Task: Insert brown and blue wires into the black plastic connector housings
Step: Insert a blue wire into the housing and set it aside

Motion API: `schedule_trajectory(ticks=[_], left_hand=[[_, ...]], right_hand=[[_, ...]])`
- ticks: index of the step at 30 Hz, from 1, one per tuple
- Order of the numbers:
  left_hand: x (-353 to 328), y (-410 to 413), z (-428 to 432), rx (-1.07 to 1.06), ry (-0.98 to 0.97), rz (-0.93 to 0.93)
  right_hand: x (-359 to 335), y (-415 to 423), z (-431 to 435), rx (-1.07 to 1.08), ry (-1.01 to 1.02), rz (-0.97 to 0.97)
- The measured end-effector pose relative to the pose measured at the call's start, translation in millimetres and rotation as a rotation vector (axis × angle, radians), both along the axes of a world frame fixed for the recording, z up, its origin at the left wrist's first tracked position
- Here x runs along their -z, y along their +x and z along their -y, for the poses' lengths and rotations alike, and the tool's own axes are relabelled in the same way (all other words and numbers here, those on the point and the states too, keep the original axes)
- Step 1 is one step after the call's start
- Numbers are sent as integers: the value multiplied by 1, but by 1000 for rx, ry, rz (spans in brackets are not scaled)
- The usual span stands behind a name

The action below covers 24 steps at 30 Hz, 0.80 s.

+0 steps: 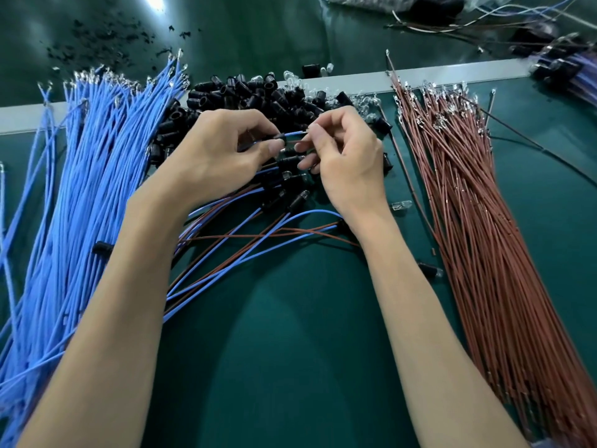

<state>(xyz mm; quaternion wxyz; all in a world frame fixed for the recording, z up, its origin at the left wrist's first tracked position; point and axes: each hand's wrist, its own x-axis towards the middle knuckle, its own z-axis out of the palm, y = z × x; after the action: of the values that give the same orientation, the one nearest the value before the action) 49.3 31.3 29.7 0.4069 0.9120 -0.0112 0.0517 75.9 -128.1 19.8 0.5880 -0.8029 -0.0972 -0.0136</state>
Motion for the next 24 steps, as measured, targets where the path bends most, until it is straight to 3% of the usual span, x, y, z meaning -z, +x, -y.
schedule_trajectory(ticks=[10,14,24], left_hand=[[-2,-2,11,9,-9,147],[-2,-1,8,-25,-47,143],[-2,0,17,-23,-175,103]], right_hand=[[2,1,5,-49,96,11],[2,5,10,-48,234,-31],[4,5,9,-25,338,-96]])
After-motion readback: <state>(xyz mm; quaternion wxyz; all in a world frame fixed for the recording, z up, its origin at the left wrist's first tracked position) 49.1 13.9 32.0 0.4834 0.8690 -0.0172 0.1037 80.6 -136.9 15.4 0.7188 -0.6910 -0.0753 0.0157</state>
